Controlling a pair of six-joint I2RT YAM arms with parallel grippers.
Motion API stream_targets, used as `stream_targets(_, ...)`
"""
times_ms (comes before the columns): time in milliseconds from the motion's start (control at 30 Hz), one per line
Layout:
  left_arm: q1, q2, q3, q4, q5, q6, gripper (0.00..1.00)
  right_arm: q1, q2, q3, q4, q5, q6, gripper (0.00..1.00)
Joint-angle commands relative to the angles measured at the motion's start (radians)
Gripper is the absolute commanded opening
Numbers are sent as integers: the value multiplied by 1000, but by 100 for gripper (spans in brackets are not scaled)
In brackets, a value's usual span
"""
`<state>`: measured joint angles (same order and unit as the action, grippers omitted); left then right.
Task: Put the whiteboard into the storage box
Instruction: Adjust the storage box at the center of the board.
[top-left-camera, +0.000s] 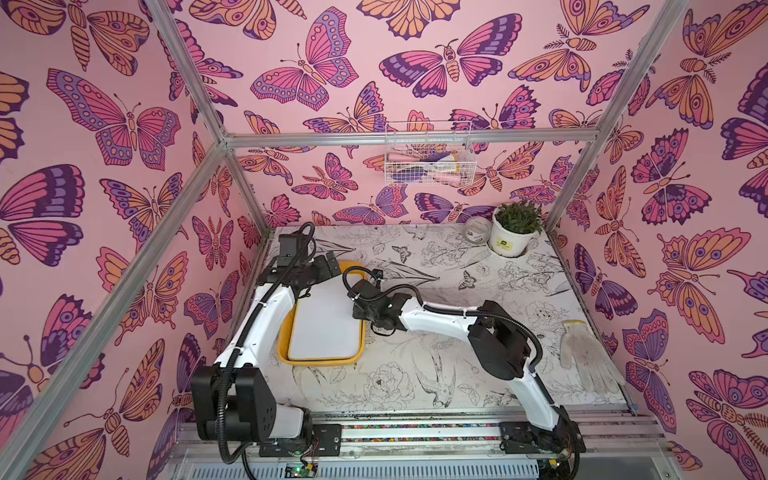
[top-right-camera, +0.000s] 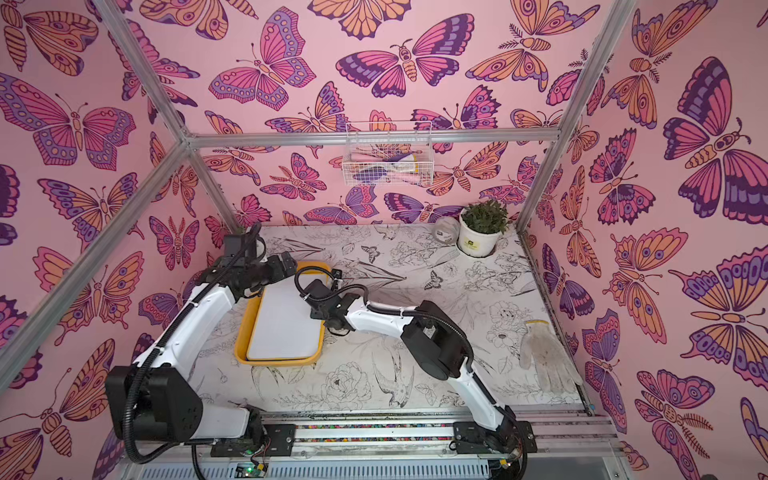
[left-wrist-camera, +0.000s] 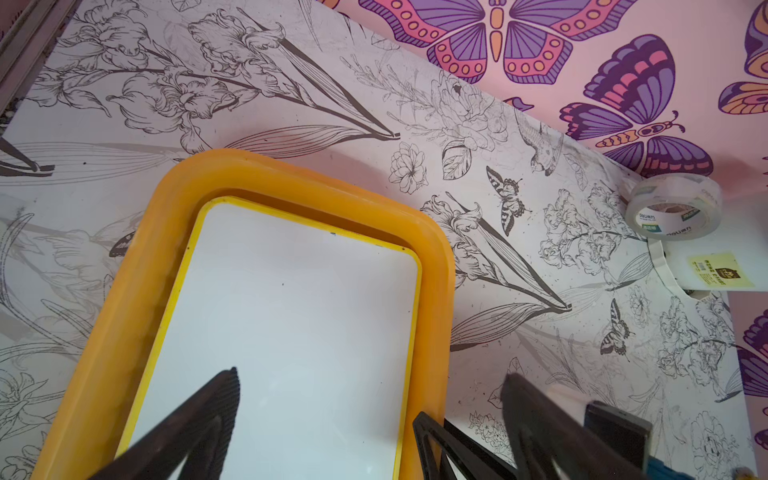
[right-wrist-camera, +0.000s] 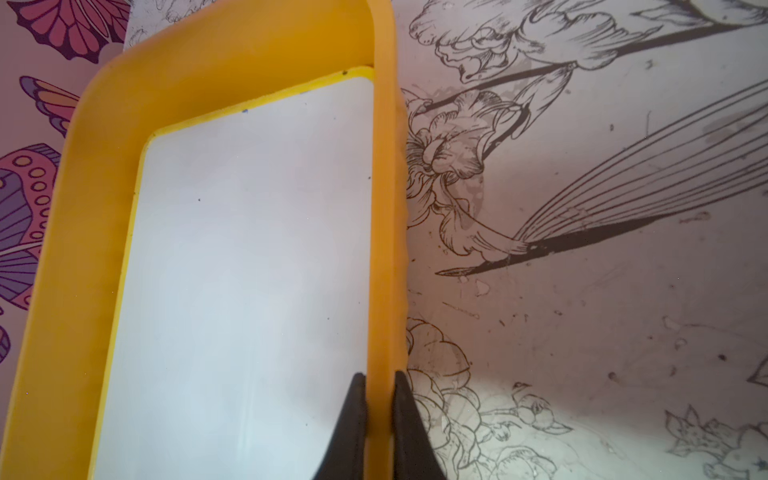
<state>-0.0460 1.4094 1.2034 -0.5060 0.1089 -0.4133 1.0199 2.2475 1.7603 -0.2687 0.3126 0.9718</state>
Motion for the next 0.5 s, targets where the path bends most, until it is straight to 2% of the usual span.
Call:
stream_targets(0,3,10,19,-25,0,-7,100,-39,44,65,45,33,-73,2)
stream_targets(300,3,13,18,-24,-9,-1,100,-72,123,222,72,77,-51,3)
stream_targets(467,2,13,14,-25,-15,1,100,-87,140,258,162,114,-36,8)
